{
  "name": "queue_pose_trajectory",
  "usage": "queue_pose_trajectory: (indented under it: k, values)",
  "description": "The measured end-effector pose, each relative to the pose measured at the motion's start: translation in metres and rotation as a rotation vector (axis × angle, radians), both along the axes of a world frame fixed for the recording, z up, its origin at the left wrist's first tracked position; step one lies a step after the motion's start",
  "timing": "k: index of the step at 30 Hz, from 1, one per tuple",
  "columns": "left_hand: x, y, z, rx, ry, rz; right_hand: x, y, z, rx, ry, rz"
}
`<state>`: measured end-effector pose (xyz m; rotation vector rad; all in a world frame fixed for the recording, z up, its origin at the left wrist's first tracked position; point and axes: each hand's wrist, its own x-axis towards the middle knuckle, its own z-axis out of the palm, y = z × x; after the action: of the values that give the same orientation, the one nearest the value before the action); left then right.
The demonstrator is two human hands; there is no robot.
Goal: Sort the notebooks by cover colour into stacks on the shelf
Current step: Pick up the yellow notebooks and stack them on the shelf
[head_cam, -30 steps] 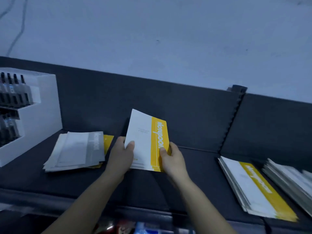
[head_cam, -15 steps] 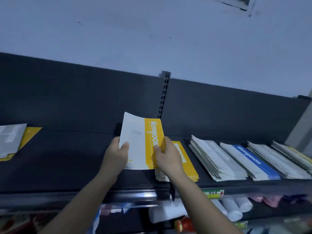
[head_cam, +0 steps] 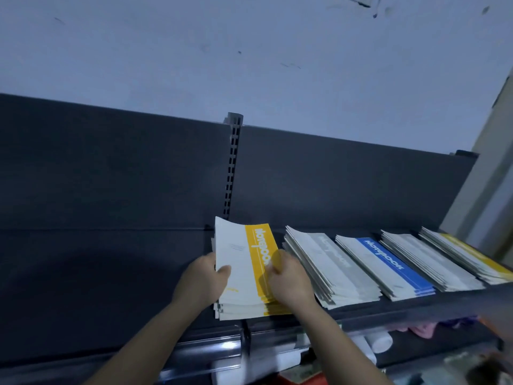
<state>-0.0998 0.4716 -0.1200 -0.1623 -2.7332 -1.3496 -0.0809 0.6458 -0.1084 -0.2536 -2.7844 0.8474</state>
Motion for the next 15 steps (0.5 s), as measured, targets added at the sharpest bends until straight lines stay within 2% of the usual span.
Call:
queue_pose_trajectory:
  k: [5, 15]
  values:
    - [-0.003, 0.006, -0.010, -0.267, -0.019, 0.011, -0.004, 0.009, -0.009, 0.125, -0.106, 0.015]
    - [0.008, 0.012, 0.001, -0.476, -0.037, 0.029, -0.009, 0.011, -0.008, 0.331, -0.054, 0.111]
